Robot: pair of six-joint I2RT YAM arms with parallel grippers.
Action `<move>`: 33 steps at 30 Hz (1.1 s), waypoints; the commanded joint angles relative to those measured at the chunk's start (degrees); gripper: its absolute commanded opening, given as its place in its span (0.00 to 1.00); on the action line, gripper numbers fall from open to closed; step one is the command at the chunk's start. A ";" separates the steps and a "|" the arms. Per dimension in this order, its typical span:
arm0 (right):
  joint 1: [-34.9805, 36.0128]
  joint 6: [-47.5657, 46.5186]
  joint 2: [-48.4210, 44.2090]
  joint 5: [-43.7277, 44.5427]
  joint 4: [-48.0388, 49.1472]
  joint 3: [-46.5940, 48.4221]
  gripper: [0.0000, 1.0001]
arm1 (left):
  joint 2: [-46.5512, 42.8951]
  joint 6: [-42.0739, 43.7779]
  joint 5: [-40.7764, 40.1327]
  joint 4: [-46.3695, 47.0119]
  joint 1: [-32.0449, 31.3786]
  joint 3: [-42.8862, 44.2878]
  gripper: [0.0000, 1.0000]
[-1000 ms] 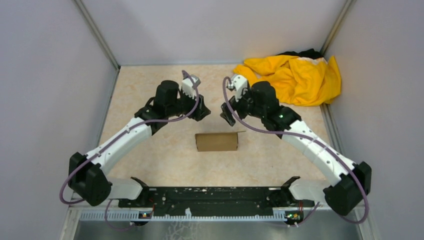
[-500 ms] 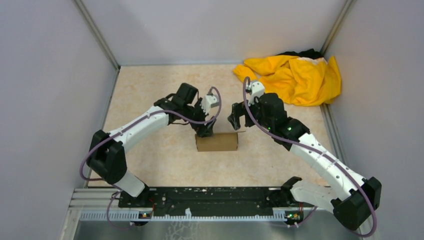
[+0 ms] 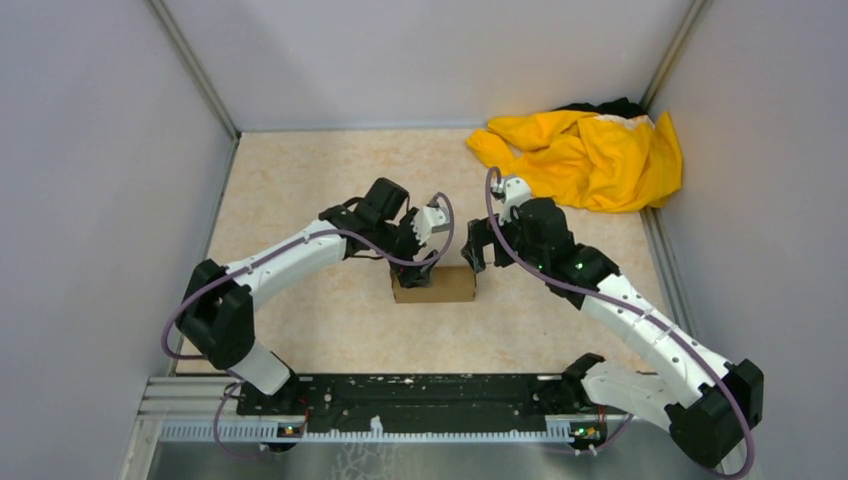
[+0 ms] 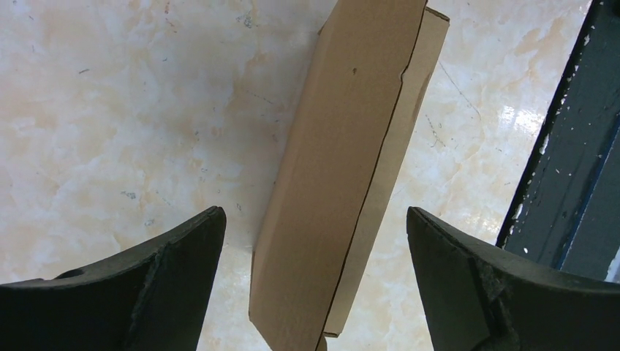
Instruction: Fold the paper box
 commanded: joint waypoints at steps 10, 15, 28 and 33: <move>-2.50 2.28 1.93 -1.35 1.98 -0.90 0.99 | -0.06 1.81 -2.97 2.77 -3.76 -2.21 0.99; -4.22 3.47 1.91 -2.85 2.04 -1.40 0.99 | -0.18 1.84 -4.29 2.99 -5.06 -3.03 0.99; -7.17 5.34 1.60 -4.52 1.86 -2.75 0.99 | 1.09 1.90 -6.94 3.46 -6.78 -3.65 0.98; -8.73 6.06 1.35 -5.15 1.59 -2.94 0.98 | 1.72 1.91 -8.09 3.71 -7.01 -3.88 0.93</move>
